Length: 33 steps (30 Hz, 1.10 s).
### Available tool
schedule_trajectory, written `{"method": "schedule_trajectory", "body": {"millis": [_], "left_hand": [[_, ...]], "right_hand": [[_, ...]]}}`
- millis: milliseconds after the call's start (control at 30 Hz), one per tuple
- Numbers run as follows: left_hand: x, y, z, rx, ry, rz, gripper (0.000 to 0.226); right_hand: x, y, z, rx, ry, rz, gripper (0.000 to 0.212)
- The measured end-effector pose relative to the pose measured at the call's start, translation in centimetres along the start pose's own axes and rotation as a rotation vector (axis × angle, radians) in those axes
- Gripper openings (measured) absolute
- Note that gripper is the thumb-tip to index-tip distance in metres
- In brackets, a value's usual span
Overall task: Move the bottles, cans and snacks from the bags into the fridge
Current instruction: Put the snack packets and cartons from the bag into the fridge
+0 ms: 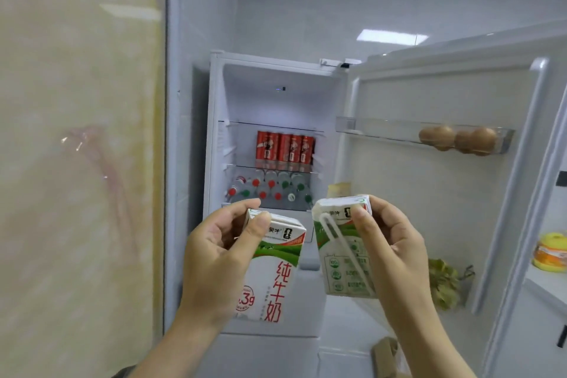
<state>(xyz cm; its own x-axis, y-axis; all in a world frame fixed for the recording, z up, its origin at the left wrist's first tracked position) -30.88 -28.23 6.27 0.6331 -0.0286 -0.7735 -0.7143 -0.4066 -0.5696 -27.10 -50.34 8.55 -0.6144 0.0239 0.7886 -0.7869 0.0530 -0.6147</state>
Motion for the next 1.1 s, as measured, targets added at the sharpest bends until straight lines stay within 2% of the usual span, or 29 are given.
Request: {"method": "schedule_trajectory", "body": {"millis": [167, 467, 600, 800, 1100], "left_hand": [[0.4, -5.4, 2.4, 0.019, -0.002, -0.033, 0.033], [5.8, -14.2, 4.5, 0.024, 0.048, 0.038, 0.03], [8.5, -18.1, 3.8, 0.007, 0.065, 0.053, 0.023], [11.6, -23.7, 1.3, -0.029, 0.101, 0.029, 0.038], [16.4, -31.3, -0.9, -0.087, 0.077, 0.008, 0.022]], "right_hand": [[-1.5, -3.1, -4.5, -0.023, 0.007, 0.015, 0.031], [-5.9, -9.4, -9.9, -0.085, -0.027, -0.032, 0.029], [-8.7, -13.3, -11.1, -0.094, -0.029, -0.024, 0.03], [-12.9, -19.9, -12.3, -0.076, -0.097, -0.023, 0.033], [-17.9, -29.3, -14.1, -0.056, -0.165, -0.007, 0.03]]}}
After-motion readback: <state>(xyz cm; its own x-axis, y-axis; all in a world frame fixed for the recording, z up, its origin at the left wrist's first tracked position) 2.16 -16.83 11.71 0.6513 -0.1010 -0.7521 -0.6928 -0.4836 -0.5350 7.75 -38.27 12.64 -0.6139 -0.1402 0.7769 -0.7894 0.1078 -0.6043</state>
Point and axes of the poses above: each hand's wrist, its own y-axis away from the middle knuckle, its own z-axis out of the back of the hand, x = y × z, the point moved 8 cm from there along -y, towards the middle knuckle, and after that the axes turned 4 degrees about -z, right-handed, at the moved point
